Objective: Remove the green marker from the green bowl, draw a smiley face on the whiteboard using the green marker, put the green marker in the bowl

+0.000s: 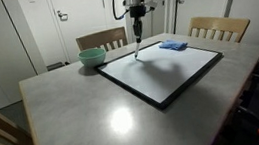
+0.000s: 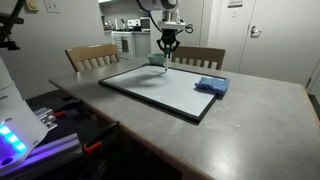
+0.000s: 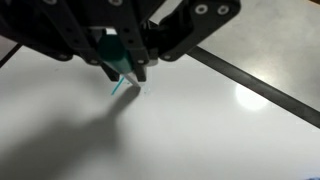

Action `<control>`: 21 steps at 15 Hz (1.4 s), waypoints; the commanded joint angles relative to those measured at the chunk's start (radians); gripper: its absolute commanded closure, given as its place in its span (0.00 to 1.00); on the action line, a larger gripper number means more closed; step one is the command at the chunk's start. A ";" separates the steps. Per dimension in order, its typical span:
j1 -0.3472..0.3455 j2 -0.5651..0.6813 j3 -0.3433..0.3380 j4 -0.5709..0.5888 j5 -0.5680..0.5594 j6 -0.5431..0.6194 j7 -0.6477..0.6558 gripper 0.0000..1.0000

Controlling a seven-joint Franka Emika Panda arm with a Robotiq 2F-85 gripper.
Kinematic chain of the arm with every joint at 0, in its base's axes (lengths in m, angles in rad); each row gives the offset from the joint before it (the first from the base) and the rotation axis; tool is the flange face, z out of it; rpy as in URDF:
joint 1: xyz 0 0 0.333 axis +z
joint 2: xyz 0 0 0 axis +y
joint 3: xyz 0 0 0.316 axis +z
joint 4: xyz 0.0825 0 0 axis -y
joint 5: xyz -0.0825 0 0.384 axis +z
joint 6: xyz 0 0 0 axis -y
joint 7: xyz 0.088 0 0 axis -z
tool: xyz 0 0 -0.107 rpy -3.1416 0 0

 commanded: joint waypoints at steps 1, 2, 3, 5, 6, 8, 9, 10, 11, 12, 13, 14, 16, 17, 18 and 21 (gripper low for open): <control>-0.016 -0.004 0.010 -0.022 0.002 0.037 -0.018 0.95; -0.016 -0.003 0.010 -0.021 0.002 0.038 -0.018 0.95; -0.016 -0.002 0.009 -0.020 0.002 0.039 -0.018 0.95; -0.017 0.000 0.010 -0.020 0.003 0.042 -0.020 0.95; -0.018 0.004 0.010 -0.018 0.004 0.041 -0.020 0.95; -0.020 0.008 0.011 -0.017 0.007 0.036 -0.020 0.95; -0.021 0.008 0.012 -0.018 0.009 0.033 -0.020 0.95; -0.021 0.008 0.012 -0.018 0.010 0.032 -0.019 0.95; -0.022 0.008 0.012 -0.019 0.010 0.032 -0.020 0.95; -0.023 0.007 0.013 -0.020 0.011 0.030 -0.019 0.95; -0.023 0.007 0.013 -0.020 0.012 0.029 -0.020 0.95; -0.023 0.006 0.014 -0.021 0.014 0.023 -0.019 0.95; -0.022 0.004 0.015 -0.020 0.016 0.005 -0.017 0.95; -0.022 0.004 0.015 -0.020 0.016 0.003 -0.016 0.95; -0.021 0.004 0.015 -0.021 0.016 -0.001 -0.014 0.95; -0.019 0.000 0.015 -0.024 0.016 -0.021 -0.010 0.95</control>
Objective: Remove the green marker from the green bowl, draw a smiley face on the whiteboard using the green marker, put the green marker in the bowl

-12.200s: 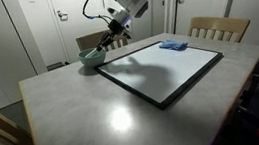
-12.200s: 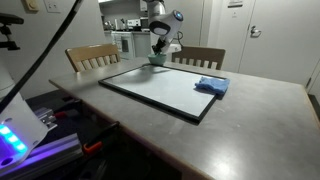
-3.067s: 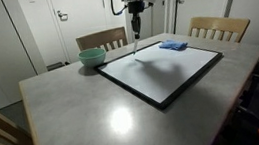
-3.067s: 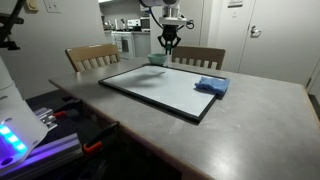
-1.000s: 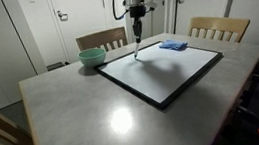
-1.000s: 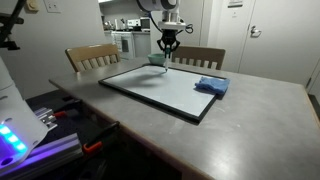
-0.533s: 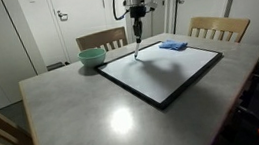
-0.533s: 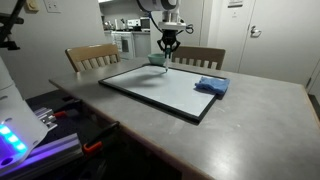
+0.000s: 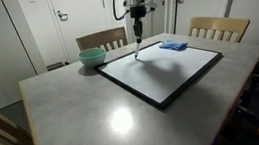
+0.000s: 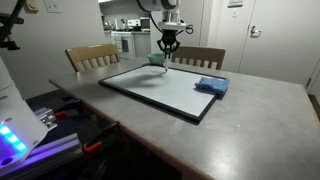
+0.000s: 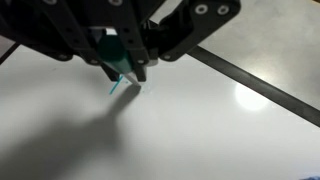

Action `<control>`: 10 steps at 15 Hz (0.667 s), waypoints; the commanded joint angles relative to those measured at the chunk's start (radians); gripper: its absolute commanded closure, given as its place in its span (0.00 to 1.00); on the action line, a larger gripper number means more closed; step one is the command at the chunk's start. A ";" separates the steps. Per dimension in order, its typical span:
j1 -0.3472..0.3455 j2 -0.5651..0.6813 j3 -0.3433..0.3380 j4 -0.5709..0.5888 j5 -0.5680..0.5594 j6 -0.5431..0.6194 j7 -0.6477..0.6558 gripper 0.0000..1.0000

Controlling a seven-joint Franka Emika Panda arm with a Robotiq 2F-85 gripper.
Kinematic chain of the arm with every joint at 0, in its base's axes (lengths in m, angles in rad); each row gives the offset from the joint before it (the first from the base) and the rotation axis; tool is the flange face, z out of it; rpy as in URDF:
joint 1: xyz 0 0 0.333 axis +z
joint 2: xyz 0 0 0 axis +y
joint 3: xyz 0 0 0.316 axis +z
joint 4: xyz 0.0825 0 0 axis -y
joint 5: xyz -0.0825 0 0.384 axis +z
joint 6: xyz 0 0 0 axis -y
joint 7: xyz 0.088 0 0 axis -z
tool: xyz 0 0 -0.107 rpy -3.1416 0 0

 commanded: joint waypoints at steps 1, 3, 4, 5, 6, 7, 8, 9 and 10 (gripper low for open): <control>-0.015 -0.004 0.015 -0.021 0.015 -0.034 -0.009 0.95; -0.014 -0.009 0.014 -0.023 0.016 -0.055 -0.008 0.95; -0.014 -0.010 0.014 -0.024 0.016 -0.066 -0.007 0.95; -0.014 -0.010 0.014 -0.020 0.017 -0.077 -0.007 0.95; -0.013 -0.011 0.013 -0.020 0.016 -0.086 -0.006 0.95; -0.013 -0.012 0.013 -0.019 0.017 -0.097 -0.006 0.95; -0.013 -0.012 0.012 -0.018 0.017 -0.104 -0.005 0.95; -0.012 -0.012 0.012 -0.017 0.018 -0.110 -0.004 0.95; -0.012 -0.011 0.012 -0.016 0.018 -0.117 -0.004 0.95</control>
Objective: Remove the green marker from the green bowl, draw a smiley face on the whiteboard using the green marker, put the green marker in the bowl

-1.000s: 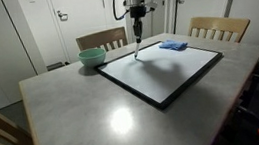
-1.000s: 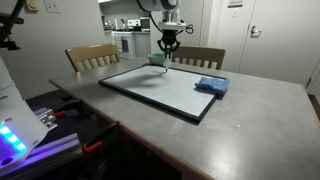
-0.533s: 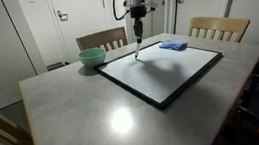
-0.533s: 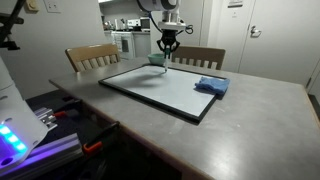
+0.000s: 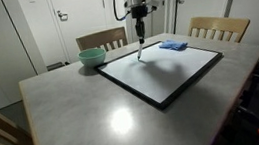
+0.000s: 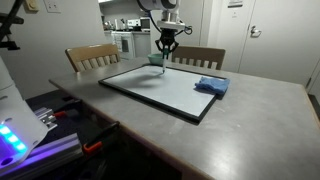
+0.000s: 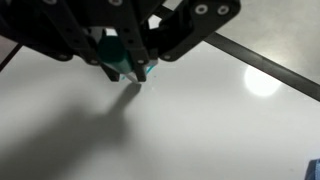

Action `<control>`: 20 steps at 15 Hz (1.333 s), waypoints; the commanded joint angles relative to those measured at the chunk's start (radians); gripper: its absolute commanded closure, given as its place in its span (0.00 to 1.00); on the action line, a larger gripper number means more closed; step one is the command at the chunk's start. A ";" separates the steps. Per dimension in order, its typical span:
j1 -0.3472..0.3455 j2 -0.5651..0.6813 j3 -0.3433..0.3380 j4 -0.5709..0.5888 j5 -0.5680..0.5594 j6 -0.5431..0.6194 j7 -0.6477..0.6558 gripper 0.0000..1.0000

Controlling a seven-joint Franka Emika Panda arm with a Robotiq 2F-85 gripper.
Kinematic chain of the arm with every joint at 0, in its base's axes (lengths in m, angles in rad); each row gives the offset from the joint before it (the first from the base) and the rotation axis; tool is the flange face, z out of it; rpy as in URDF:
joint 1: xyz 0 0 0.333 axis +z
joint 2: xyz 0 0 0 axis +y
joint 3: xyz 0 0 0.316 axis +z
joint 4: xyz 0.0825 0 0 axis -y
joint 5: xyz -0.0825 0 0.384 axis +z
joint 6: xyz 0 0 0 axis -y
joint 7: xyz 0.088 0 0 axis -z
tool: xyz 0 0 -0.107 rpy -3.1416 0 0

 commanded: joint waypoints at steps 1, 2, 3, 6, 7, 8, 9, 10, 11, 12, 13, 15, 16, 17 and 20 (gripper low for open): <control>-0.012 -0.004 0.011 -0.015 0.016 -0.041 -0.005 0.95; -0.012 -0.003 0.011 -0.013 0.016 -0.047 -0.006 0.95; -0.012 -0.002 0.010 -0.012 0.016 -0.050 -0.006 0.95; -0.012 -0.001 0.010 -0.010 0.016 -0.052 -0.006 0.95; -0.011 -0.002 0.010 -0.010 0.015 -0.048 -0.007 0.95; -0.010 -0.003 0.009 -0.011 0.012 -0.039 -0.007 0.95; -0.009 -0.006 0.008 -0.014 0.009 -0.030 -0.007 0.95; -0.008 -0.009 0.007 -0.011 0.006 -0.030 -0.007 0.95; -0.007 -0.012 0.007 -0.011 0.005 -0.028 -0.007 0.95; -0.008 -0.015 0.006 -0.005 0.004 -0.034 -0.007 0.95; -0.008 -0.016 0.006 0.002 0.003 -0.039 -0.008 0.95; -0.012 -0.022 0.011 0.011 0.012 -0.056 -0.015 0.95; -0.012 -0.023 0.012 0.015 0.013 -0.062 -0.017 0.95; -0.010 -0.027 0.011 0.020 0.010 -0.068 -0.015 0.95; -0.013 -0.030 0.022 0.041 0.027 -0.111 -0.023 0.95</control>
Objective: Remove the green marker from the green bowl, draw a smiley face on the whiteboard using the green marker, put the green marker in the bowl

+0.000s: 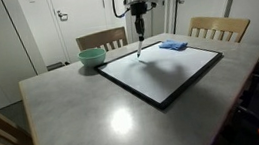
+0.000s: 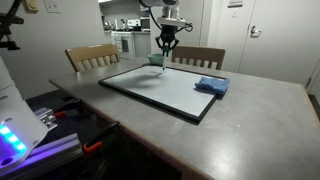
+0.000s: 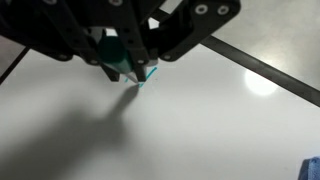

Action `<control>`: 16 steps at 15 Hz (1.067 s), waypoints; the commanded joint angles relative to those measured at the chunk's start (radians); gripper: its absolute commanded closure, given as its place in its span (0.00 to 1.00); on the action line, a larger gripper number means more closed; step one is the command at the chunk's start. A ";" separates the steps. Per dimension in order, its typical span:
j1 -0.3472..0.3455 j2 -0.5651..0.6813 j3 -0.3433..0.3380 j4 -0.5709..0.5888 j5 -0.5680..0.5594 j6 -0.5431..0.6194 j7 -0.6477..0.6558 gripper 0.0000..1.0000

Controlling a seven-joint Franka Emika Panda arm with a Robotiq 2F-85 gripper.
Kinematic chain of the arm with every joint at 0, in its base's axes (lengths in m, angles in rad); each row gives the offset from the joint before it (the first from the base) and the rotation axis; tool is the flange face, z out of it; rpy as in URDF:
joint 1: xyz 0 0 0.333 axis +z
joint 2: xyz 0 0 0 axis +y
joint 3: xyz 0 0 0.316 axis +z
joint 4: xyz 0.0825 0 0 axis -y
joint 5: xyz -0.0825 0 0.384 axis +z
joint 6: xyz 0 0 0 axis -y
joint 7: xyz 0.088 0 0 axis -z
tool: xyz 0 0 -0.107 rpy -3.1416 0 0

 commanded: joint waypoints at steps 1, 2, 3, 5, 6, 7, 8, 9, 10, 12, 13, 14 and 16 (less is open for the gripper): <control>-0.020 -0.022 0.031 0.019 0.045 -0.096 -0.035 0.95; -0.021 -0.021 0.036 0.029 0.058 -0.129 -0.039 0.95; -0.022 -0.021 0.041 0.037 0.077 -0.162 -0.048 0.95; -0.013 -0.024 0.043 0.040 0.095 -0.203 -0.048 0.95; -0.011 -0.025 0.045 0.040 0.100 -0.214 -0.050 0.95; -0.005 -0.026 0.043 0.038 0.096 -0.216 -0.046 0.95; -0.003 -0.026 0.044 0.032 0.095 -0.208 -0.048 0.95; -0.002 -0.025 0.047 0.026 0.094 -0.197 -0.050 0.95; 0.001 -0.024 0.049 0.019 0.092 -0.182 -0.053 0.95; 0.007 -0.023 0.050 0.010 0.087 -0.166 -0.055 0.95; 0.012 -0.026 0.050 0.002 0.085 -0.156 -0.054 0.95; 0.014 -0.026 0.050 -0.003 0.083 -0.149 -0.054 0.95; 0.018 -0.027 0.047 -0.013 0.079 -0.125 -0.053 0.95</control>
